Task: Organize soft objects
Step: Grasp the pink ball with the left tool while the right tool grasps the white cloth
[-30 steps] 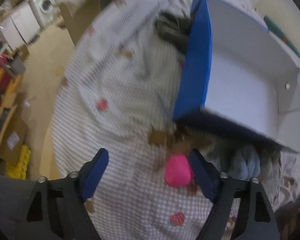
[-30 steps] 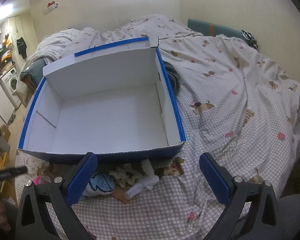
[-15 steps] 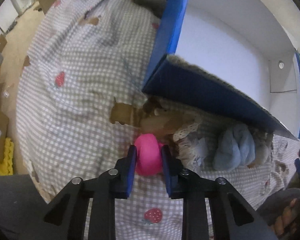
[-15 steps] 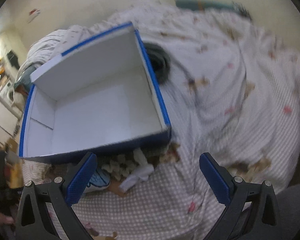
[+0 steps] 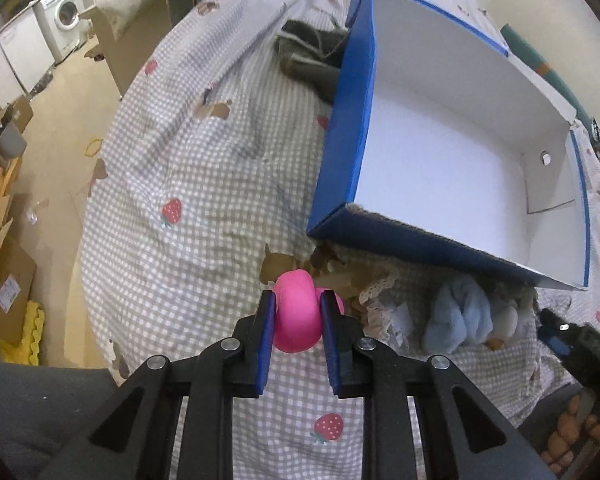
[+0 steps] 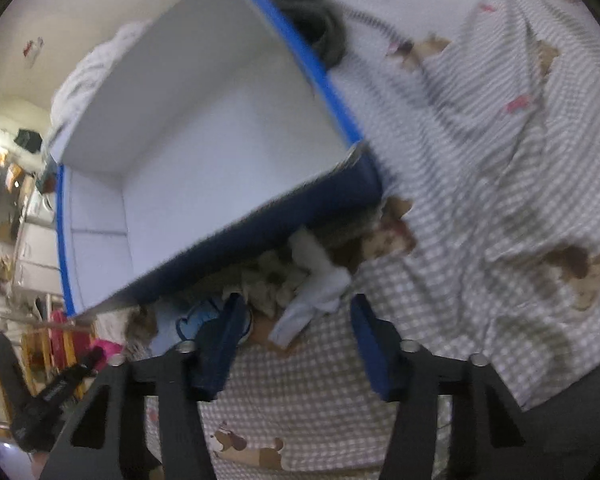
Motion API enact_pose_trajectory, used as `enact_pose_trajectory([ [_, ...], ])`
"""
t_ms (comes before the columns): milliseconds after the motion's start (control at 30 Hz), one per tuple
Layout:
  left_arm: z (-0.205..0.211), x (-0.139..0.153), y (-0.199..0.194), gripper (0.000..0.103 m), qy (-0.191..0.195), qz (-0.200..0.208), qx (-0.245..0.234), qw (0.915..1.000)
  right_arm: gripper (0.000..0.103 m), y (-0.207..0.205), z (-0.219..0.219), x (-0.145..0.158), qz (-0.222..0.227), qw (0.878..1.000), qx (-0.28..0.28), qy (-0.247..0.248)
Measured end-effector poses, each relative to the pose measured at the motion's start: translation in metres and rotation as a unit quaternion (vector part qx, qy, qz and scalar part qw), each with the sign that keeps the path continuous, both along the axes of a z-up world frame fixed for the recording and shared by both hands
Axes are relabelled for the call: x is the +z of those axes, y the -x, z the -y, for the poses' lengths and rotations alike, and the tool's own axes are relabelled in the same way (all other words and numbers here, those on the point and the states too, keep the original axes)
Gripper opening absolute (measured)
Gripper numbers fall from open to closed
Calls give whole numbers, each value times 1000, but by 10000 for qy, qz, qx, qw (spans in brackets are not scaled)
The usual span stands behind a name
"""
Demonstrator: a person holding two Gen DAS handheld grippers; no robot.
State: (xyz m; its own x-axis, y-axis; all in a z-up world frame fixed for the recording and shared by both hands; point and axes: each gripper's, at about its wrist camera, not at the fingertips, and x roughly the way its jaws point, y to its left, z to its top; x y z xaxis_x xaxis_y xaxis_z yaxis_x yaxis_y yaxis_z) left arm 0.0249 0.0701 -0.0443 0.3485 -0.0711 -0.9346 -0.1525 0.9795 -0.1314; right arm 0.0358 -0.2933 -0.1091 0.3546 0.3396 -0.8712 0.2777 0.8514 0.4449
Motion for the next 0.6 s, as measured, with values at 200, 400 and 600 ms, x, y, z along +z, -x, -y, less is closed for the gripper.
enact_pose_trajectory([
  [200,5,-7,1,20,-38,45,-89,9999,41,-14,-26,-28,-495,9983,279,125],
  [400,16,-15,0,20,-97,66,-116,9999,8,-12,-35,-24,-315,9988,300,208],
  [600,7,-27,1,20,118,-172,0,9998,7,15,-40,5,65,9995,294,-79],
])
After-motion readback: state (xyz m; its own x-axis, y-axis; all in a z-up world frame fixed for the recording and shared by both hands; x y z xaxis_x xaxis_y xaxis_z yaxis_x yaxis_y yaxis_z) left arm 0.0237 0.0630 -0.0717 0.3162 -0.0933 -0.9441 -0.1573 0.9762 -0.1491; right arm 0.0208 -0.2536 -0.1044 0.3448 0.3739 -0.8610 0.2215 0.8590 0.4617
